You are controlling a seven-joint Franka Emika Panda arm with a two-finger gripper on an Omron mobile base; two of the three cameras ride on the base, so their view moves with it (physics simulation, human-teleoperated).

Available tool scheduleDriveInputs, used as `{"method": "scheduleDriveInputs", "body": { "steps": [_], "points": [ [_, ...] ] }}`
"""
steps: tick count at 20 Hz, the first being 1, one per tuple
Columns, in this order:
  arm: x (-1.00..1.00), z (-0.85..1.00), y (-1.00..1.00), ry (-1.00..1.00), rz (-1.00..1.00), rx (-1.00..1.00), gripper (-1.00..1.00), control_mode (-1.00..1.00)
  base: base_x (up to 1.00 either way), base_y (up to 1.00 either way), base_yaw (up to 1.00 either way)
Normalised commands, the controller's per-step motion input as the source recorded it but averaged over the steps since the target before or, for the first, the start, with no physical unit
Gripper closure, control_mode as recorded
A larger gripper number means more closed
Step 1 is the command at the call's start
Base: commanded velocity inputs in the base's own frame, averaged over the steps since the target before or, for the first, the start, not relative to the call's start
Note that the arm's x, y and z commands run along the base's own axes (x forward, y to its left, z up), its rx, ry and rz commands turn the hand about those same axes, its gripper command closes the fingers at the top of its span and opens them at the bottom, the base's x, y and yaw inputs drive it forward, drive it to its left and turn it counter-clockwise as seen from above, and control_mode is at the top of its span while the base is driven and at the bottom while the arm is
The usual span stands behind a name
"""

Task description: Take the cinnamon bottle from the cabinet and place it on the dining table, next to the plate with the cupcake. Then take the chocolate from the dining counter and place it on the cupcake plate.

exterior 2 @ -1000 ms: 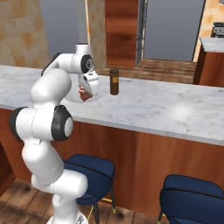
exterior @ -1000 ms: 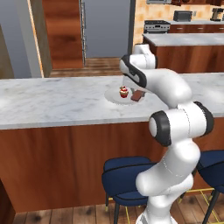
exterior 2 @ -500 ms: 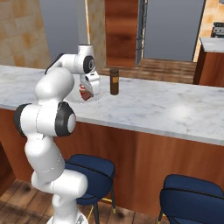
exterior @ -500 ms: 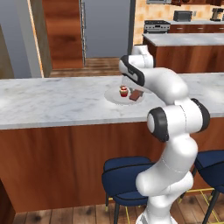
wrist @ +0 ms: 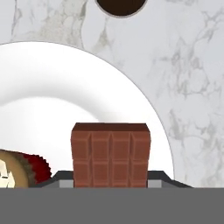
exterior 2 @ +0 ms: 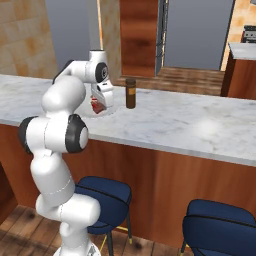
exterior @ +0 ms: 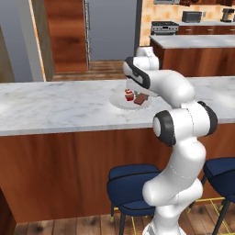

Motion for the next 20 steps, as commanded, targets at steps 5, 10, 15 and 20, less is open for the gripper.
{"method": "scheduleDriveInputs", "body": {
  "steps": [5, 10, 15, 20],
  "points": [
    [-0.06, -0.05, 0.01, 0.0, 0.0, 0.0, -1.0, -1.0, 0.0, 0.0, 0.0],
    [-0.14, 0.03, -0.07, 0.0, 0.0, 0.0, -1.0, -1.0, 0.0, 0.0, 0.0],
    [-0.16, 0.2, -0.06, 0.0, 0.0, 0.0, -1.0, -1.0, 0.0, 0.0, 0.0],
    [-0.31, 0.37, -0.02, 0.0, 0.0, 0.01, -1.0, -1.0, 0.0, 0.0, 0.0]
  ]
}}
